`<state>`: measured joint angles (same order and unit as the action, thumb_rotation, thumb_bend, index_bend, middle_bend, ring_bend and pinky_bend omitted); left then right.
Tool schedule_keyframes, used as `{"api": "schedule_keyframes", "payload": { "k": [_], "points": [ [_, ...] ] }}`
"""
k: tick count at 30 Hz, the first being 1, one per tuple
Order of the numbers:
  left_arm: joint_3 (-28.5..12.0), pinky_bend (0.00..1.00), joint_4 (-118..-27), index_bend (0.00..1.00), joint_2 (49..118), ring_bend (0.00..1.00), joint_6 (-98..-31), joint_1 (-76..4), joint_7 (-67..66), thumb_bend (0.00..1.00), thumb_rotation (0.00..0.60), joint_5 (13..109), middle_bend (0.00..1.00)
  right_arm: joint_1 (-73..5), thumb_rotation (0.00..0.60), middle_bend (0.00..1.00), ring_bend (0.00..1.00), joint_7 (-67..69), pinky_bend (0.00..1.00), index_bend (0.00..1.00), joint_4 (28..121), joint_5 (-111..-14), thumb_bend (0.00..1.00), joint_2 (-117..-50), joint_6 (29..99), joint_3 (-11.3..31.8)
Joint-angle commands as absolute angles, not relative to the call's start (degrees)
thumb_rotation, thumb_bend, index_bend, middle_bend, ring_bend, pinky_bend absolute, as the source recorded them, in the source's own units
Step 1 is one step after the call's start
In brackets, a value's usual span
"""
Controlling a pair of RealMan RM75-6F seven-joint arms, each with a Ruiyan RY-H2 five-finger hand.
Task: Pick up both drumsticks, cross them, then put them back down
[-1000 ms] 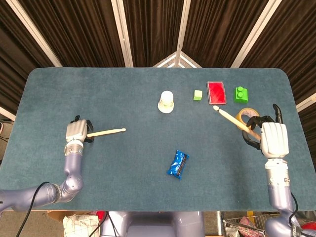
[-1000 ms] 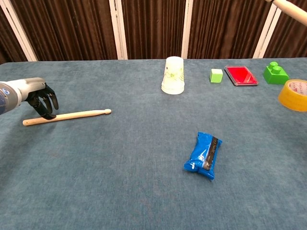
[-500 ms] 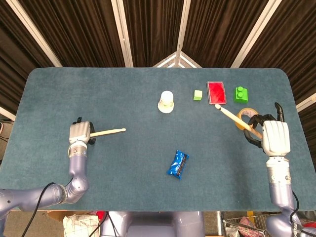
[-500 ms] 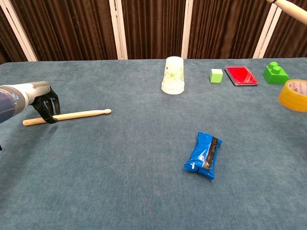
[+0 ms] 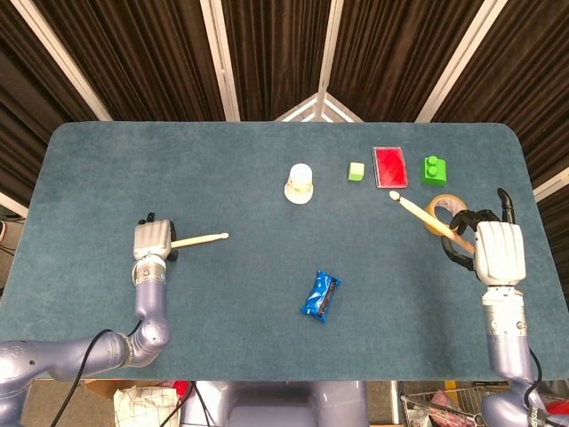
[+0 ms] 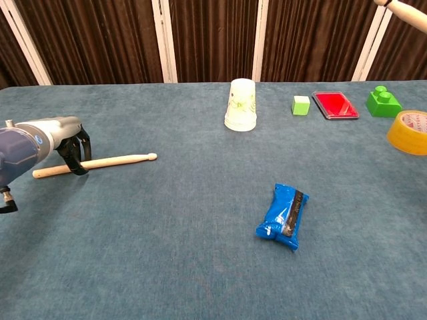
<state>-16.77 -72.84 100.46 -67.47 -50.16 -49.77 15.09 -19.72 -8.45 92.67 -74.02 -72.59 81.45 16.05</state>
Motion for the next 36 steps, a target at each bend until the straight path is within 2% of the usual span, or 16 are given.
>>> {"api": "schedule_keyframes", "payload": {
  "k": [1, 18, 36],
  "points": [
    [-16.9, 0.16, -72.9, 0.49, 100.8, 0.08, -67.8, -50.2, -50.5, 0.44, 0.600, 15.3, 0.47, -19.7, 0.600, 0.62, 0.47, -8.3, 0.06, 0.64, 92.5, -74.0, 0.41, -72.7, 81.4, 16.0],
    [-17.8, 0.16, -73.3, 0.53, 101.6, 0.09, -68.8, -49.9, -53.8, 0.45, 0.600, 14.8, 0.50, -19.6, 0.600, 0.62, 0.47, -8.8, 0.06, 0.65, 92.0, -73.3, 0.41, -72.9, 81.4, 16.1],
    [-18.1, 0.15, -73.3, 0.54, 101.6, 0.10, -69.5, -49.4, -56.5, 0.45, 0.600, 14.8, 0.51, -19.9, 0.600, 0.62, 0.47, -10.2, 0.06, 0.65, 92.3, -73.3, 0.41, -73.3, 81.6, 16.2]
  ]
}}
